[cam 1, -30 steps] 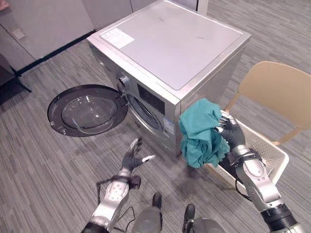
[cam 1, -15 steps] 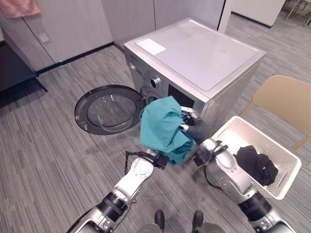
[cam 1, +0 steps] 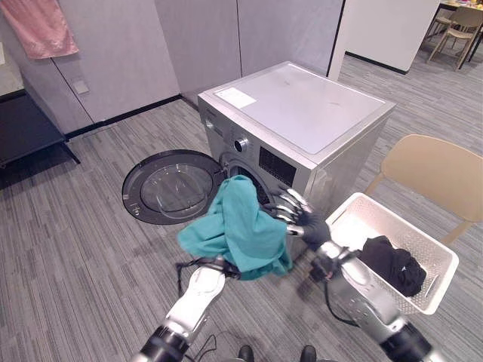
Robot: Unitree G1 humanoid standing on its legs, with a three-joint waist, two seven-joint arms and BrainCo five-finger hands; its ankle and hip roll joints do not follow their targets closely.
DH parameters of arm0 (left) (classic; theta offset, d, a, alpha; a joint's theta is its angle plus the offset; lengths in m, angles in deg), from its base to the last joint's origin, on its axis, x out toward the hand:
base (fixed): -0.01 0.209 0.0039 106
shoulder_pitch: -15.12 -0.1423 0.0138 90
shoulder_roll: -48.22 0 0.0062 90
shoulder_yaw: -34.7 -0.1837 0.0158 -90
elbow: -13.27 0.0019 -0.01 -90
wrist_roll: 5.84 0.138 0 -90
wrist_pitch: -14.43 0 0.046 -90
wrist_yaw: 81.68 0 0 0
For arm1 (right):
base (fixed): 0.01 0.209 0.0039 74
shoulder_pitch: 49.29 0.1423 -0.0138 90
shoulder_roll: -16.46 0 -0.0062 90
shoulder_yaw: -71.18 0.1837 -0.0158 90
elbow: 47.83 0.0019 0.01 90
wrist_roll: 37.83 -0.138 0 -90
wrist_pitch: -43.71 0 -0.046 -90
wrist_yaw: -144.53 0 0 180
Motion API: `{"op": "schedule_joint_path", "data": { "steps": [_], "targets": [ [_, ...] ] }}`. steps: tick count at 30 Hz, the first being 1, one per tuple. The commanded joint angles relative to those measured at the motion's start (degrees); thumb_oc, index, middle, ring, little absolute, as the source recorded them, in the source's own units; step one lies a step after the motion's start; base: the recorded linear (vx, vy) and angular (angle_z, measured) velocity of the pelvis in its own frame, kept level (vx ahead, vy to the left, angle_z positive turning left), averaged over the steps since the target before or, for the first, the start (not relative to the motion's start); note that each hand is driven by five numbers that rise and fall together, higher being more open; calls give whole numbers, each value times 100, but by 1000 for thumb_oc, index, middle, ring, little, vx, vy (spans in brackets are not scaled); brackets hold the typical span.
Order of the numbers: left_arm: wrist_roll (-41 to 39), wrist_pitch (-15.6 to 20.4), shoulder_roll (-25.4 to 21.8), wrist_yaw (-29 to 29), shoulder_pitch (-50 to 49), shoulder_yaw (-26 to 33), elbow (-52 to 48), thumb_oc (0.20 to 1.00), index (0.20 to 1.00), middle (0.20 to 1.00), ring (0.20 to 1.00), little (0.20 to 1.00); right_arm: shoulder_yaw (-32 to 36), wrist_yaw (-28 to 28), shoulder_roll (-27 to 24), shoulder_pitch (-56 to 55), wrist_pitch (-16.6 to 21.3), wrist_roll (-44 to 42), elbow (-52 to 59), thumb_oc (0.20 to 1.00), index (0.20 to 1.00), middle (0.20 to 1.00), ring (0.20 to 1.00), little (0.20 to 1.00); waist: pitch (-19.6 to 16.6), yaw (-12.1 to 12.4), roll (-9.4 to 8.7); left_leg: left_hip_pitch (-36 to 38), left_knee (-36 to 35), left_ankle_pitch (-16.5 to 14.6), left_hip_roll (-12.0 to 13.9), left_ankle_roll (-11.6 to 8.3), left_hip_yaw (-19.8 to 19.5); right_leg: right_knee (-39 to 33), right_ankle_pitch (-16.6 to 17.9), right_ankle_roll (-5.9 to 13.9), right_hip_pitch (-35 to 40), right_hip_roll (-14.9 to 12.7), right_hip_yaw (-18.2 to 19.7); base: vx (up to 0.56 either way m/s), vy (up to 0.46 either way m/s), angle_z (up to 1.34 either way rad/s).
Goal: Grab the laundry basket,head to the washer,open it,put in the laundry and shut it.
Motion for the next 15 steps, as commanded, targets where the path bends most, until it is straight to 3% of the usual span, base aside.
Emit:
{"op": "schedule_joint_path", "data": {
  "steps": [1, 5, 7, 10, 15],
  "targets": [
    [-175, 361, -201, -96, 155, 461, -114, 200, 200, 200, 200, 200, 718, 132, -102, -95, 397, 1105, 450, 1000, 1000, 1000, 1000, 1000, -45, 39, -291, 210, -38, -714, -100, -41, -39, 4, -527, 279, 413, -141, 84, 0, 0, 0],
    [-420, 259, -230, -466, -940, 1309, 188, 200, 200, 200, 200, 200, 1647, 229, -595, -1212, 283, 2461, -130, 1000, 1000, 1000, 1000, 1000, -9, 2, -265, 215, -38, -708, -77, -34, -64, 23, -552, 277, 415, -107, 92, 6, -18, -2],
    [-421, 259, -230, -470, -953, 1311, 183, 200, 200, 200, 200, 200, 1642, 230, -595, -1219, 288, 2466, -133, 1000, 1000, 1000, 1000, 1000, -18, -1, -264, 214, -38, -710, -77, -35, -65, 24, -554, 277, 414, -106, 92, 2, -24, -5],
    [-422, 20, -126, -701, -1428, 1843, 1209, 200, 200, 200, 200, 200, 1758, 271, -650, -1372, 143, 3304, -1590, 1000, 1000, 1000, 1000, 1000, 91, 36, -238, 164, 0, -661, -57, -30, -115, 52, -585, 249, 397, -93, 61, -10, -46, -7],
    [-338, -134, -104, -719, -1386, 1902, 2074, 200, 200, 200, 200, 200, 1559, 320, -633, -1176, 100, 3551, -2380, 1000, 1000, 1000, 1000, 1000, 221, 80, -211, 41, 55, -607, -53, -33, -158, 65, -588, 230, 341, -103, 11, -28, -18, 2]
  ]
}}
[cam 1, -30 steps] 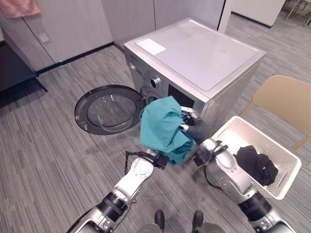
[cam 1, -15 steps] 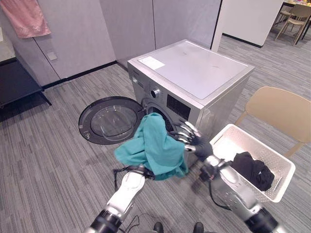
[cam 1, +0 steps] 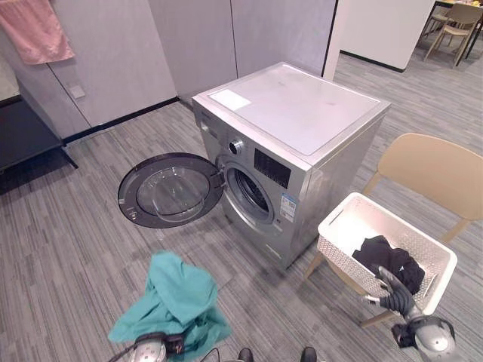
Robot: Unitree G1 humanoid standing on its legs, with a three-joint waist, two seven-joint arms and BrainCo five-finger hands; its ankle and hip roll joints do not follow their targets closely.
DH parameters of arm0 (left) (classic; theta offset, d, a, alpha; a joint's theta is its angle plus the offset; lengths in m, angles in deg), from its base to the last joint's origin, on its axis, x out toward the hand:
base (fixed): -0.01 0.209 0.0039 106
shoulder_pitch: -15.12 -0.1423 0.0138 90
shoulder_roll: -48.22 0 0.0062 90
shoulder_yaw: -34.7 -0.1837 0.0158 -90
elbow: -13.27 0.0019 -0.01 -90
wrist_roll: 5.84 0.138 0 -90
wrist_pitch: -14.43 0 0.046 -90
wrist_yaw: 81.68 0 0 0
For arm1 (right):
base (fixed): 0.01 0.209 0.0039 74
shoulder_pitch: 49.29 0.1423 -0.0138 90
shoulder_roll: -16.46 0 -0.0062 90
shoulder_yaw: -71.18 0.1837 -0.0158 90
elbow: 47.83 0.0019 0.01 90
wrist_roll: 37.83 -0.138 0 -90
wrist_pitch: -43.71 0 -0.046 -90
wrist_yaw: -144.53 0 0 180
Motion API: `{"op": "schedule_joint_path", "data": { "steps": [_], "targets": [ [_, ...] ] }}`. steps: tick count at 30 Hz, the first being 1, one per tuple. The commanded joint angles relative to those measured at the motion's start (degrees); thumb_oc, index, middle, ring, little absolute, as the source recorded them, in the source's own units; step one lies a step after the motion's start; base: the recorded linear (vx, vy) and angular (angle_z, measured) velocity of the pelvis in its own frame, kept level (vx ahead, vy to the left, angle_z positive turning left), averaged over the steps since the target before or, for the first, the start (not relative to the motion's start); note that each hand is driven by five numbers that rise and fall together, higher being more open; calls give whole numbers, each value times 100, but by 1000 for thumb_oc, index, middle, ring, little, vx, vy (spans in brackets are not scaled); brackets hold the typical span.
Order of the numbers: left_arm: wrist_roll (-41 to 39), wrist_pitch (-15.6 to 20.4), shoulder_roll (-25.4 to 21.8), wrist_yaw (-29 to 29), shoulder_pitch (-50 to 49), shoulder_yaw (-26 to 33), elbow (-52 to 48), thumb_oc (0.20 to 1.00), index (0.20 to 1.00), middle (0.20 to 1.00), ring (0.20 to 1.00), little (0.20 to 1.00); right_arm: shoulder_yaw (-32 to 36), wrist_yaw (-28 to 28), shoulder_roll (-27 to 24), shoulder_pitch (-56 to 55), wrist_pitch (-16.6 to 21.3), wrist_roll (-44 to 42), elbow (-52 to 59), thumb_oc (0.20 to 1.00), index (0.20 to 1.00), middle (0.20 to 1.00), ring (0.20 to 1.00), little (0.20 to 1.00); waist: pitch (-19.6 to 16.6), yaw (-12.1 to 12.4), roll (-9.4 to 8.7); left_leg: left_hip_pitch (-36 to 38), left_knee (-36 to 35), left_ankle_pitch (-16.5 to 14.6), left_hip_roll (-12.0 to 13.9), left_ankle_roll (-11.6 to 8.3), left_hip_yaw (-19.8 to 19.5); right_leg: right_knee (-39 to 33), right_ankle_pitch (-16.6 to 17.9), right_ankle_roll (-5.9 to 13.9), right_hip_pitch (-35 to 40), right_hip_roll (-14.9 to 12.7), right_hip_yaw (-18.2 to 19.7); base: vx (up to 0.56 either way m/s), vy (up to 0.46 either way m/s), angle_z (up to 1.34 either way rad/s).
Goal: Grab the laundry basket,head to the washer,open it,put in the laundry and shut it.
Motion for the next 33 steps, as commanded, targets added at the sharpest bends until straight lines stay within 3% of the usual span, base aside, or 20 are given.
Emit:
{"op": "schedule_joint_path", "data": {
  "steps": [1, 5, 7, 8, 10, 13, 14, 17, 18, 19, 21, 25, 27, 29, 31, 33],
  "targets": [
    [123, 117, -203, -31, 517, 265, 237, 200, 200, 200, 200, 200, -281, 136, -17, 767, 252, 413, -23, 1000, 1000, 1000, 1000, 1000, 281, 100, -277, 33, 140, -487, -130, -16, -227, 326, -654, 232, 271, -212, -87, -70, -6, 10],
    [63, 129, -155, 65, 737, 163, 553, 200, 200, 200, 200, 200, -351, 355, -25, 958, 242, 508, -315, 1000, 1000, 1000, 1000, 1000, 621, 216, -295, -800, 754, -450, -154, -126, -160, 278, -631, 227, 54, -384, -557, -181, 11, 57],
    [35, 126, -130, 108, 824, 114, 457, 200, 200, 200, 200, 200, -349, 457, -12, 986, 187, 519, -425, 1000, 1000, 1000, 1000, 1000, 627, 169, -299, -1012, 988, -504, -31, -123, 429, 296, -602, 251, -32, -519, -905, -60, 76, 101],
    [14, 141, -113, 139, 877, 108, 428, 200, 200, 200, 200, 200, -362, 476, 14, 998, 173, 495, -426, 1000, 1000, 1000, 1000, 1000, 574, 91, -293, -864, 980, -710, 122, -140, 906, 312, -669, 315, -4, -584, -1050, 61, 128, 94],
    [-4, 149, -69, 123, 901, 87, 385, 200, 200, 200, 200, 200, -401, 473, 86, 1038, 128, 506, -455, 1000, 1000, 1000, 1000, 1000, 515, 23, -261, -763, 991, -793, 218, -75, 1282, 358, -680, 322, 35, -632, -1232, 107, 136, 107],
    [13, 123, -30, 88, 916, 41, 449, 200, 200, 200, 200, 200, -440, 481, 122, 1095, 100, 609, -447, 1000, 1000, 1000, 1000, 1000, 471, 16, -269, -778, 1074, -884, 169, -13, 1275, 494, -730, 369, 165, -747, -1356, 197, 205, 49],
    [60, 112, -54, 102, 928, 8, 441, 200, 200, 200, 200, 200, -467, 476, 193, 1122, 68, 627, -443, 1000, 1000, 1000, 1000, 1000, 482, 40, -290, -752, 1076, -996, 79, 94, 1177, 840, -751, 399, 171, -901, -1336, 192, 229, 22],
    [139, 103, -170, 163, 1021, -44, 386, 200, 200, 200, 200, 200, -509, 498, 323, 1208, 56, 553, -417, 1000, 1000, 1000, 1000, 1000, 600, 0, -296, -622, 1058, -1187, -107, 291, 993, 1944, -538, 509, -298, -1179, -944, 189, 207, 40],
    [139, 104, -170, 163, 1022, -43, 386, 200, 200, 200, 200, 200, -509, 498, 324, 1209, 57, 553, -419, 1000, 1000, 1000, 1000, 1000, 598, 2, -298, -624, 1059, -1188, -109, 292, 995, 1951, -541, 511, -304, -1183, -940, 250, 163, 68],
    [158, 132, -223, 173, 1037, -86, 267, 200, 200, 200, 200, 200, -532, 473, 359, 1201, 49, 502, -252, 1000, 1000, 1000, 1000, 1000, 686, -155, -228, -370, 918, -1236, -184, 323, 758, 2276, -652, 445, -800, -849, -273, 189, 107, 54],
    [202, 151, -237, 156, 1045, -113, 203, 200, 200, 200, 200, 200, -570, 463, 340, 1226, 74, 455, -196, 1000, 1000, 1000, 1000, 1000, 752, -246, -164, -209, 777, -1138, -212, 347, 707, 2161, -600, 311, -1166, -619, -77, 230, 78, 45],
    [264, 140, -251, 147, 1127, -207, 242, 200, 200, 200, 200, 200, -573, 470, 313, 1236, 69, 421, -136, 1000, 1000, 1000, 1000, 1000, 837, -424, -140, 290, 516, -1328, -357, 332, 290, 1714, -393, 421, -1720, -387, 42, 321, -18, 41],
    [302, 141, -246, 153, 1146, -196, 221, 200, 200, 200, 200, 200, -594, 470, 311, 1270, 68, 457, -159, 1000, 1000, 1000, 1000, 1000, 837, -406, -172, 436, 486, -1424, -371, 282, 231, 1346, -226, 490, -1792, -495, -336, 314, -107, 50],
    [365, 143, -225, 79, 1097, -231, 191, 200, 200, 200, 200, 200, -578, 437, 312, 1235, 72, 493, -206, 1000, 1000, 1000, 1000, 1000, 801, -399, -238, 556, 550, -1466, -378, 228, 242, 1292, -159, 396, -1671, -620, -798, 226, -171, 41],
    [486, 157, -201, -13, 1038, -307, 180, 200, 200, 200, 200, 200, -526, 411, 309, 1151, 111, 434, -253, 1000, 1000, 1000, 1000, 1000, 683, -433, -273, 613, 701, -1521, -295, 101, 236, 1076, -194, 308, -1435, -538, -742, 241, -205, 39],
    [466, 139, -192, -92, 1000, -376, 77, 200, 200, 200, 200, 200, -501, 413, 282, 1174, 138, 385, -336, 1000, 1000, 1000, 1000, 1000, 595, -469, -270, 412, 1383, -1188, -42, -158, 369, 827, -225, 207, -1137, -389, -688, 229, -237, 44]
  ]
}}
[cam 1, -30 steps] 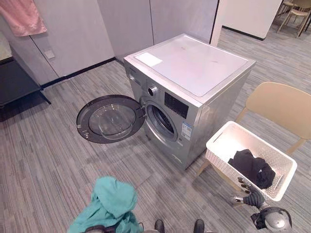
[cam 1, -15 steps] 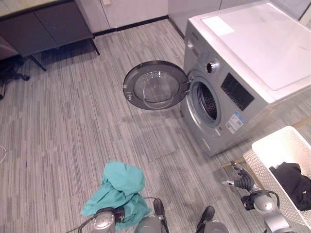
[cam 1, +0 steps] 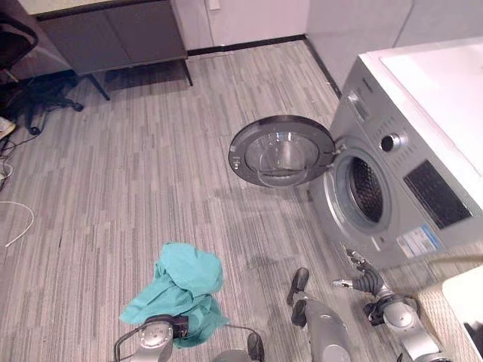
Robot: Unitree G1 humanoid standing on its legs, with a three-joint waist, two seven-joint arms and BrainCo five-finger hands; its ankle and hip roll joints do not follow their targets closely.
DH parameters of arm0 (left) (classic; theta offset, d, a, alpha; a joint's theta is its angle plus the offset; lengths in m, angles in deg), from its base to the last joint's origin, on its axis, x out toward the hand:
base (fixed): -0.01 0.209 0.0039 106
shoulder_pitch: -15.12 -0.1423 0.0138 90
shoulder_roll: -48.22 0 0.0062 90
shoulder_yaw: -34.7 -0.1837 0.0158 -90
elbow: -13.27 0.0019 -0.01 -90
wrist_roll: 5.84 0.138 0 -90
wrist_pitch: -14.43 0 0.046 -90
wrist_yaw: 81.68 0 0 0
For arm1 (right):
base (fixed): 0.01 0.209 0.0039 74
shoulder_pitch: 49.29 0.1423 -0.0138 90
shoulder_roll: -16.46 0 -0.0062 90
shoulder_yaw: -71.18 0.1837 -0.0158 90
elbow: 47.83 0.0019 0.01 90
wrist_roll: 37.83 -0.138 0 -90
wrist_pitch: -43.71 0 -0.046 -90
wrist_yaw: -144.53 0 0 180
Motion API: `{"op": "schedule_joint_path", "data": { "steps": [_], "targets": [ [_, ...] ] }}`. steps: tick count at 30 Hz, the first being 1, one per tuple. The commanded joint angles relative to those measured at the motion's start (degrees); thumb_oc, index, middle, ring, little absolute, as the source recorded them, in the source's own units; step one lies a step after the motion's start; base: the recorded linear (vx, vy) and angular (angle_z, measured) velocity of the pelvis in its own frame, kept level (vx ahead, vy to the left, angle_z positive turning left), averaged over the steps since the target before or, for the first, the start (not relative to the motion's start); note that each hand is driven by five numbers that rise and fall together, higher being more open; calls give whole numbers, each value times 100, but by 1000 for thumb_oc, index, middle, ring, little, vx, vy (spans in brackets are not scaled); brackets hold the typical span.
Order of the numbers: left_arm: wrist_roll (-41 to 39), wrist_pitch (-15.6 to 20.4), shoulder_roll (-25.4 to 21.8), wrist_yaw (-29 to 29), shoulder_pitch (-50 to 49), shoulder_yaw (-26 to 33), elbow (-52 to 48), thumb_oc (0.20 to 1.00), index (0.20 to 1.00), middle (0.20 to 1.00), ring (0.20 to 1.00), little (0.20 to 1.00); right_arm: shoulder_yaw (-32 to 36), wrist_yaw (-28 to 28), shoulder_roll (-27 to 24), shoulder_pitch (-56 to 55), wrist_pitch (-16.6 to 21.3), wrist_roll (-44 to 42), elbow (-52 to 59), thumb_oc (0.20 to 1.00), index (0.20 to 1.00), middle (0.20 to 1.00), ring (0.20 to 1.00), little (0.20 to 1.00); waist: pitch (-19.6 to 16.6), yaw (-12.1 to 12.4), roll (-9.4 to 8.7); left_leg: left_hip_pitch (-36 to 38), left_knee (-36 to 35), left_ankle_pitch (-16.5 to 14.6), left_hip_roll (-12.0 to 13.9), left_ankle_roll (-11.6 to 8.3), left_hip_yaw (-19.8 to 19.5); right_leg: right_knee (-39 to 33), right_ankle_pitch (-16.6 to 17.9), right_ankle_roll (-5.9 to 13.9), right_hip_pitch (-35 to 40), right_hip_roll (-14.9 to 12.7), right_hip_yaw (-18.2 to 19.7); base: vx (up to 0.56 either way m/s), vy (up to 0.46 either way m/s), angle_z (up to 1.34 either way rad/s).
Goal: Grab the laundry basket,head to the washer,open it,put in the laundry and shut it.
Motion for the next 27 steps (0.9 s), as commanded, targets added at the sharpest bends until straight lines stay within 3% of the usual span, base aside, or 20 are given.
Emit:
{"op": "schedule_joint_path", "data": {
  "steps": [1, 3, 5, 8, 10, 11, 13, 14, 15, 20, 22, 23, 24, 25, 26, 27],
  "targets": [
    [190, 248, -123, -186, 92, -68, -473, 200, 200, 200, 200, 200, 157, 30, -165, 153, 244, -193, 25, 1000, 1000, 1000, 1000, 1000, -204, -17, -221, -692, 1681, -42, 450, -200, 244, -773, -197, 481, 1200, -15, 479, 179, -238, 25],
    [181, 258, -101, -202, 185, -175, -448, 200, 200, 200, 200, 200, 194, 51, -217, 160, 261, -297, 3, 1000, 1000, 1000, 1000, 1000, -134, 17, -277, -1136, 2493, 236, 631, -265, 272, -879, -317, 306, 1435, 102, 622, 164, -171, 9],
    [190, 240, -84, -201, 274, -260, -443, 200, 200, 200, 200, 200, 199, 71, -266, 181, 237, -294, -36, 1000, 1000, 1000, 1000, 1000, -82, 85, -335, -1536, 2568, 85, 528, -125, 148, -978, -422, 266, 1632, 121, 804, 164, -33, -58],
    [268, 233, -128, -232, 294, -392, -601, 200, 200, 200, 200, 200, 169, 109, -312, 213, 245, -238, -95, 1000, 1000, 1000, 1000, 1000, -33, 198, -433, -1897, 1947, -98, 324, -23, -220, -1035, -507, 339, 1808, 157, 1152, 180, 46, -95],
    [282, 233, -149, -230, 302, -413, -645, 200, 200, 200, 200, 200, 151, 113, -320, 227, 247, -226, -119, 1000, 1000, 1000, 1000, 1000, -32, 245, -448, -2036, 1689, 87, 245, -50, -426, -1026, -519, 337, 1843, 195, 1295, 191, 67, -121],
    [299, 240, -196, -244, 306, -484, -767, 200, 200, 200, 200, 200, 97, 134, -345, 258, 252, -172, -187, 1000, 1000, 1000, 1000, 1000, 16, 374, -388, -2207, 1153, 444, 112, -161, -1037, -993, -617, 335, 1987, 366, 1622, 236, 91, -78],
    [368, 238, -218, -230, 375, -567, -801, 200, 200, 200, 200, 200, 59, 142, -358, 293, 255, -144, -232, 1000, 1000, 1000, 1000, 1000, 32, 416, -338, -2401, 969, 720, 41, -210, -1469, -915, -670, 350, 2026, 448, 1921, 202, 107, -104],
    [369, 241, -216, -229, 379, -569, -795, 200, 200, 200, 200, 200, 60, 143, -358, 293, 255, -144, -232, 1000, 1000, 1000, 1000, 1000, 34, 427, -341, -2394, 965, 718, 41, -210, -1458, -905, -677, 350, 2022, 445, 1933, 161, 162, -187],
    [444, 251, -223, -232, 434, -602, -820, 200, 200, 200, 200, 200, 50, 106, -348, 296, 260, -124, -241, 1000, 1000, 1000, 1000, 1000, -4, 432, -284, -2258, 771, 658, 24, -172, -1600, -818, -729, 407, 2015, 514, 2267, 184, 189, -169],
    [523, 214, -283, -260, 497, -652, -851, 200, 200, 200, 200, 200, 32, 57, -169, 300, 207, -158, -250, 1000, 1000, 1000, 1000, 1000, -118, 231, -242, -1898, 705, 529, 88, 37, -1086, -590, -719, 521, 1888, 409, 2840, 130, 243, -114],
    [527, 217, -308, -229, 519, -634, -863, 200, 200, 200, 200, 200, 8, 60, -135, 331, 195, -166, -250, 1000, 1000, 1000, 1000, 1000, -104, 257, -247, -1845, 711, 485, 128, 83, -885, -479, -708, 549, 1803, 395, 2945, -35, 143, -125],
    [508, 232, -393, -136, 573, -533, -986, 200, 200, 200, 200, 200, -58, 77, -42, 487, 171, -185, -323, 1000, 1000, 1000, 1000, 1000, -33, 354, -246, -1724, 678, 376, 251, 140, -429, -165, -642, 622, 1511, 297, 2699, -76, 121, -172],
    [514, 238, -417, -120, 590, -507, -1021, 200, 200, 200, 200, 200, -71, 73, -18, 516, 169, -175, -310, 1000, 1000, 1000, 1000, 1000, 1, 388, -237, -1679, 681, 339, 294, 148, -297, -19, -639, 662, 1429, 186, 2340, -97, 154, -141],
    [501, 239, -430, -83, 625, -464, -1028, 200, 200, 200, 200, 200, -111, 75, 26, 554, 176, -170, -298, 1000, 1000, 1000, 1000, 1000, 11, 426, -223, -1615, 641, 317, 344, 137, -120, 78, -625, 678, 1330, 45, 1871, -40, 82, -117],
    [493, 238, -455, -41, 642, -377, -1028, 200, 200, 200, 200, 200, -140, 82, 59, 609, 181, -155, -312, 1000, 1000, 1000, 1000, 1000, -1, 507, -198, -1518, 586, 280, 424, 113, 103, 154, -629, 639, 1293, -202, 1159, -28, 58, -149],
    [493, 238, -456, -41, 645, -375, -1027, 200, 200, 200, 200, 200, -140, 82, 61, 613, 181, -155, -313, 1000, 1000, 1000, 1000, 1000, -8, 502, -199, -1532, 577, 300, 423, 114, 99, 139, -610, 637, 1284, -201, 1154, 27, 32, -184]
  ]
}}
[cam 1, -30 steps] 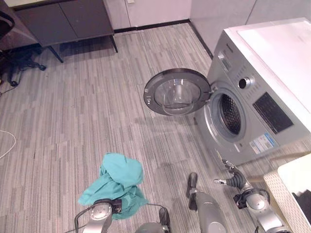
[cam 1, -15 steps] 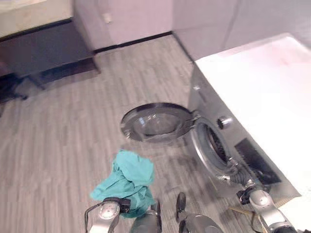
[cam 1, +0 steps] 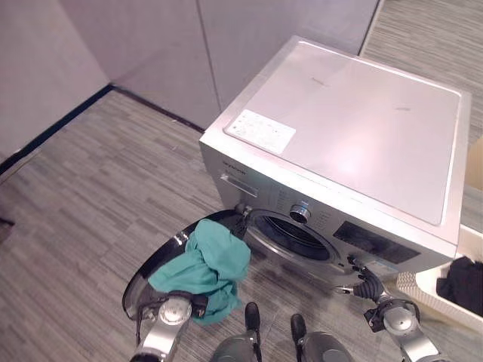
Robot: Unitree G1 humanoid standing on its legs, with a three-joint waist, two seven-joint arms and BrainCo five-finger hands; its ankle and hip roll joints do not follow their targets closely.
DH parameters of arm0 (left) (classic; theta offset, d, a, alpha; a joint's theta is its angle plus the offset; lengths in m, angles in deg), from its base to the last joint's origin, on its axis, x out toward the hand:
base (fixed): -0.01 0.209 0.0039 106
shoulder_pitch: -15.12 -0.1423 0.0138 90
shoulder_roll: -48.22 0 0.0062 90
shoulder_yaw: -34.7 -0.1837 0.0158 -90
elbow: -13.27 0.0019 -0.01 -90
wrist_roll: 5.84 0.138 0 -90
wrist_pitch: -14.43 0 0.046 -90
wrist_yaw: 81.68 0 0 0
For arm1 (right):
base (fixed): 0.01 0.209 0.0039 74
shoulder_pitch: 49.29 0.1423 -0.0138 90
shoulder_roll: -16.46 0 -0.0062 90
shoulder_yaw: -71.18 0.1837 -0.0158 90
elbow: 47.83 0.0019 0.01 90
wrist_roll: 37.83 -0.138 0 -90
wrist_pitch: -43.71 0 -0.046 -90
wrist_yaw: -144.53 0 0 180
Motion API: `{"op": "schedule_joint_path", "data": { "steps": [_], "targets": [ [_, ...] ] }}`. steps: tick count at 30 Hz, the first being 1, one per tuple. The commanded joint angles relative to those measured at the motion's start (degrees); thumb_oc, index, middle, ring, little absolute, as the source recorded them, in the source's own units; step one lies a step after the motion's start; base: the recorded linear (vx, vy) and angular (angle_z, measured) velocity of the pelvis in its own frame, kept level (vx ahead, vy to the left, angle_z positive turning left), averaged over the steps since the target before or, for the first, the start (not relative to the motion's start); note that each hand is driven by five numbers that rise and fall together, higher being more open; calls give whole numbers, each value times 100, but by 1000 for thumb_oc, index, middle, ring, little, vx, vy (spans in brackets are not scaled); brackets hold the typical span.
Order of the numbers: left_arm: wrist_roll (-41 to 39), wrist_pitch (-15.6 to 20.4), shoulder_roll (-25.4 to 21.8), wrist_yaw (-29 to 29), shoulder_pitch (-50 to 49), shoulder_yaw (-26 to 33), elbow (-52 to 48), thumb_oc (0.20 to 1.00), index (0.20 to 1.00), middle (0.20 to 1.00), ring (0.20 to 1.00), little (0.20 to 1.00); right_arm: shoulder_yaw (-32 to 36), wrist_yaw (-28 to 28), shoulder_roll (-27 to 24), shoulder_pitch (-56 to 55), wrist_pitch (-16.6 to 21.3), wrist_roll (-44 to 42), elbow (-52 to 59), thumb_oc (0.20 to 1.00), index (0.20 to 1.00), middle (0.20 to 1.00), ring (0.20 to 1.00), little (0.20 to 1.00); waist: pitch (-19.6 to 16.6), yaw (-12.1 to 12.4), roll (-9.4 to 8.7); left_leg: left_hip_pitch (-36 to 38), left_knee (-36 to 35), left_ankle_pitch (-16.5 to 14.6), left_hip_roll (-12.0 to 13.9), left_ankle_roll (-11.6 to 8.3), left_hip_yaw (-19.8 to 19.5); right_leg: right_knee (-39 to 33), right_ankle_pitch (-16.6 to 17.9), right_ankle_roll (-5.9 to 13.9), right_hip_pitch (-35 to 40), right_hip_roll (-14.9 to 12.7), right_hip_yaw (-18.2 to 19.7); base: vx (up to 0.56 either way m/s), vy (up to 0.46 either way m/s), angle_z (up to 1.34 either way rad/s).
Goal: Grab the laundry basket,head to the washer,open it,put in the laundry and shut it.
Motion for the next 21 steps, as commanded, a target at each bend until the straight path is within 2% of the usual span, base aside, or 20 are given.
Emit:
{"op": "schedule_joint_path", "data": {
  "steps": [1, 3, 4, 6, 7, 8, 9, 10, 12, 13, 14, 15, 17, 19, 20, 21],
  "targets": [
    [80, 231, -125, 144, -184, 244, -232, 200, 200, 200, 200, 200, 104, 45, -44, 212, 152, -32, 152, 1000, 1000, 1000, 1000, 1000, -17, 202, -119, 186, 628, -1058, 364, -282, 30, -220, 185, 151, 308, -493, -1479, 57, -2, -150],
    [90, 229, -102, 138, -153, 260, -103, 200, 200, 200, 200, 200, 181, 85, -50, 135, 164, -37, 133, 1000, 1000, 1000, 1000, 1000, -21, 99, -159, 190, 761, -1131, 319, -278, 72, -443, 172, 185, 345, -395, -1327, 70, -46, -83],
    [85, 223, -80, 115, -193, 289, -102, 200, 200, 200, 200, 200, 251, 71, -56, 39, 140, -56, 141, 1000, 1000, 1000, 1000, 1000, -14, 63, -187, 136, 922, -1177, 318, -299, 122, -598, 187, 139, 400, -320, -1198, 46, -85, -10],
    [24, 212, -23, 100, -193, 291, -70, 200, 200, 200, 200, 200, 332, 152, -130, -6, 159, -150, 129, 1000, 1000, 1000, 1000, 1000, 67, 13, -235, -97, 1540, -1259, 436, -367, 191, -805, 222, 51, 463, -282, -1087, -14, -92, 13],
    [-4, 209, -1, 130, -139, 258, -23, 200, 200, 200, 200, 200, 362, 188, -160, -12, 165, -236, 146, 1000, 1000, 1000, 1000, 1000, 172, 16, -259, -362, 2011, -1228, 521, -417, 85, -815, 233, -11, 438, -254, -1000, -105, -47, 0],
    [-39, 218, 34, 179, -59, 218, 44, 200, 200, 200, 200, 200, 383, 218, -205, 16, 173, -334, 159, 1000, 1000, 1000, 1000, 1000, 257, 35, -237, -583, 2294, -1164, 536, -493, -155, -817, 224, -57, 386, -191, -919, -109, 17, -19],
    [-85, 223, 53, 203, -31, 188, 49, 200, 200, 200, 200, 200, 373, 237, -239, 60, 174, -368, 169, 1000, 1000, 1000, 1000, 1000, 285, 61, -218, -670, 2239, -1173, 443, -534, -494, -813, 202, -78, 340, -135, -823, -67, 42, -17],
    [-85, 224, 55, 203, -29, 187, 51, 200, 200, 200, 200, 200, 374, 237, -240, 61, 174, -369, 169, 1000, 1000, 1000, 1000, 1000, 284, 58, -216, -674, 2242, -1174, 444, -534, -497, -810, 200, -79, 338, -135, -826, -22, 63, -32],
    [-171, 252, 147, 250, 86, 67, 89, 200, 200, 200, 200, 200, 345, 298, -328, 172, 173, -349, 83, 1000, 1000, 1000, 1000, 1000, 328, 70, -206, -927, 1949, -1202, 289, -587, -1205, -792, 234, 1, 212, -122, -559, -30, 142, -51],
    [-171, 234, 133, 267, 160, 9, 138, 200, 200, 200, 200, 200, 404, 367, -346, 181, 175, -364, 64, 1000, 1000, 1000, 1000, 1000, 369, 52, -179, -1052, 1840, -1121, 283, -604, -1306, -748, 255, 35, 121, -124, -486, -106, 264, -64],
    [-167, 260, 137, 308, 250, -55, 145, 200, 200, 200, 200, 200, 416, 339, -356, 225, 189, -389, 73, 1000, 1000, 1000, 1000, 1000, 470, -18, -111, -966, 1676, -1192, 322, -568, -1273, -358, 224, 83, -224, -133, -229, -91, 188, -64],
    [-167, 261, 137, 308, 255, -55, 147, 200, 200, 200, 200, 200, 418, 338, -355, 228, 189, -389, 73, 1000, 1000, 1000, 1000, 1000, 453, -24, -116, -986, 1657, -1164, 314, -566, -1275, -368, 240, 84, -247, -140, -232, -176, 204, -77],
    [-185, 286, 87, 368, 511, -131, 214, 200, 200, 200, 200, 200, 376, 392, -345, 360, 162, -453, 71, 1000, 1000, 1000, 1000, 1000, 609, -120, -150, -1371, 1982, -1241, 278, -469, -1098, 103, 241, 67, -786, -253, 20, -206, 219, -56],
    [-203, 322, 49, 460, 641, -155, 184, 200, 200, 200, 200, 200, 323, 440, -305, 483, 153, -526, 44, 1000, 1000, 1000, 1000, 1000, 738, -165, -175, -1546, 2329, -1450, 265, -339, -854, 506, 204, 68, -1174, -286, 276, -138, 217, -39],
    [-203, 323, 49, 460, 644, -155, 186, 200, 200, 200, 200, 200, 324, 440, -304, 484, 153, -526, 43, 1000, 1000, 1000, 1000, 1000, 735, -157, -176, -1555, 2338, -1456, 267, -339, -847, 515, 201, 68, -1186, -285, 284, -135, 169, -90],
    [-263, 350, 17, 620, 825, -117, 237, 200, 200, 200, 200, 200, 264, 510, -258, 602, 152, -606, 19, 1000, 1000, 1000, 1000, 1000, 869, -168, -227, -1776, 2736, -1622, 268, -232, -645, 804, 204, 78, -1495, -326, 408, -116, 120, -93]
  ]
}}
